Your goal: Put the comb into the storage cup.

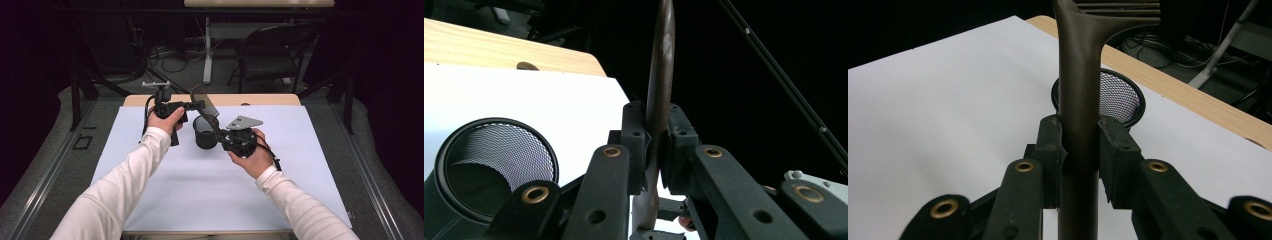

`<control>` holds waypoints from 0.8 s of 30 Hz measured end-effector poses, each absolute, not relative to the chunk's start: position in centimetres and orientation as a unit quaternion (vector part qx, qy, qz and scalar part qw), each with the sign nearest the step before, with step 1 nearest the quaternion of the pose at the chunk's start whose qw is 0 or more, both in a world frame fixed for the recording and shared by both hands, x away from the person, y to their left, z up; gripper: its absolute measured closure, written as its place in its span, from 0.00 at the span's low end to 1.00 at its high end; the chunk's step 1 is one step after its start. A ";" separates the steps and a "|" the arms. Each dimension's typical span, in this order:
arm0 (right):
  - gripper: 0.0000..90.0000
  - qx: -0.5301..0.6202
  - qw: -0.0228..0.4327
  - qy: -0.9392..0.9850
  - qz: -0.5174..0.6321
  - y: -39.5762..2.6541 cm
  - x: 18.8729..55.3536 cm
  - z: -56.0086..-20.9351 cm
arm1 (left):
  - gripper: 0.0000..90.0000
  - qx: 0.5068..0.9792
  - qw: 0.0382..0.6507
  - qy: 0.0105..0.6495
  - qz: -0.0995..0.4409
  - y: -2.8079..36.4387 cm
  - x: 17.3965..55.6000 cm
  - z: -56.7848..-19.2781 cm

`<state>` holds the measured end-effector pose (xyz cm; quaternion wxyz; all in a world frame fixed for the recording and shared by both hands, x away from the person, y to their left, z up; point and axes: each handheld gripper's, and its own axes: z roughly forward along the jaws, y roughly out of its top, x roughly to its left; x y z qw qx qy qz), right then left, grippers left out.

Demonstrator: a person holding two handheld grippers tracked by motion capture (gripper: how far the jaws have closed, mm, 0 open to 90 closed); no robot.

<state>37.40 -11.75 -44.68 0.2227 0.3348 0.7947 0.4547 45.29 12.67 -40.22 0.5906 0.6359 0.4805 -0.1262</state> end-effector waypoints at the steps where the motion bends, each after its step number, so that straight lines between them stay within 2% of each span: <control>1: 0.81 0.335 0.223 0.795 0.455 -11.8 37.4 -44.7 | 0.92 0.633 0.591 0.483 -0.129 12.7 45.3 -40.2; 24: 0.81 0.340 0.208 0.793 0.460 -11.6 37.5 -44.7 | 0.94 0.639 0.588 0.482 -0.119 12.8 45.0 -40.0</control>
